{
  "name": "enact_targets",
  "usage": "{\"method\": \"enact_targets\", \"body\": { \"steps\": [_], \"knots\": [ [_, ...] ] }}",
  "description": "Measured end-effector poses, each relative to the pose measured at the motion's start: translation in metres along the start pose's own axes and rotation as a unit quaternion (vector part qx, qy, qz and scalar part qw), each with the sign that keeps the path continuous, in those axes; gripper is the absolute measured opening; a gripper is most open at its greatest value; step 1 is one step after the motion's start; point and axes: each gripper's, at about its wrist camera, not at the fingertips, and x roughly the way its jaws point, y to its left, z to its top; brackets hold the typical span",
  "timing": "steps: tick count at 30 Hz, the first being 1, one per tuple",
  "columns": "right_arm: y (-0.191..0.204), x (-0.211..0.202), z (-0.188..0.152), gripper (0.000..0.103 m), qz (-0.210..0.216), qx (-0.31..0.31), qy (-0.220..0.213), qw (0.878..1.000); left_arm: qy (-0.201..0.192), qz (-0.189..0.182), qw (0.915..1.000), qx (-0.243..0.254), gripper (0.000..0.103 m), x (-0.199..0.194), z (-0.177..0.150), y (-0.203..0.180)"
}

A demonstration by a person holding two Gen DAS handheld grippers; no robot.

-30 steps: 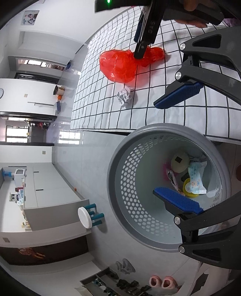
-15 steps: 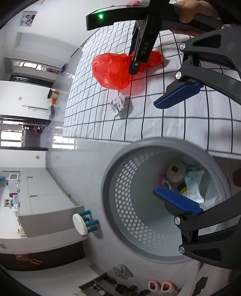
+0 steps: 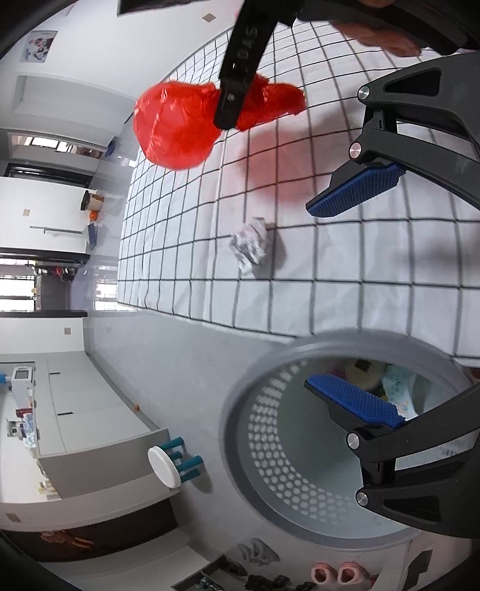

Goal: Collect trash
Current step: 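Grasp the red plastic bag with the right gripper while the left gripper grasps the crumpled white paper, then carry the red bag and white paper over the grey basket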

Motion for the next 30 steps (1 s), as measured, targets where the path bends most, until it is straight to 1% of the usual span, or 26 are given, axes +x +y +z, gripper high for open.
{"method": "enact_targets", "body": {
  "steps": [3,6,12,19,21,23,24,25,26,27,29,30],
  "knots": [
    [-0.012,-0.009,0.004,0.040,0.010,0.029,-0.009,0.999,0.003,0.001,1.0000,0.003,0.085,0.013,0.011,-0.010],
    [-0.017,-0.013,0.009,0.040,0.001,0.037,-0.018,0.999,0.009,0.001,0.9999,0.006,0.085,0.026,0.020,-0.017],
    [-0.035,-0.013,0.011,0.040,0.003,0.064,-0.014,0.998,0.021,0.007,0.9996,0.015,0.085,0.053,0.034,-0.033],
    [-0.035,-0.015,0.012,0.040,0.008,0.065,-0.012,0.998,0.044,0.011,0.9990,0.007,0.085,0.086,0.041,-0.042],
    [-0.037,-0.016,0.012,0.040,0.011,0.069,-0.013,0.997,0.046,0.014,0.9988,0.008,0.083,0.091,0.039,-0.046],
    [-0.038,-0.016,0.013,0.040,0.014,0.073,-0.012,0.997,0.046,0.015,0.9987,0.011,0.076,0.094,0.038,-0.048],
    [-0.038,-0.016,0.013,0.040,0.015,0.074,-0.012,0.997,0.042,0.013,0.9990,0.010,0.074,0.093,0.037,-0.050],
    [-0.038,-0.016,0.013,0.040,0.015,0.074,-0.011,0.997,0.041,0.011,0.9990,0.011,0.068,0.092,0.037,-0.051],
    [-0.037,-0.016,0.013,0.040,0.016,0.073,-0.010,0.997,0.040,0.006,0.9991,0.012,0.059,0.092,0.037,-0.052],
    [-0.037,-0.016,0.013,0.040,0.015,0.071,-0.010,0.997,0.040,0.002,0.9991,0.014,0.055,0.090,0.036,-0.053],
    [-0.038,-0.016,0.014,0.040,0.015,0.071,-0.011,0.997,0.038,0.000,0.9990,0.022,0.042,0.086,0.033,-0.057],
    [-0.038,-0.017,0.014,0.040,0.016,0.072,-0.012,0.997,0.037,0.000,0.9990,0.024,0.040,0.084,0.031,-0.057]
  ]
}}
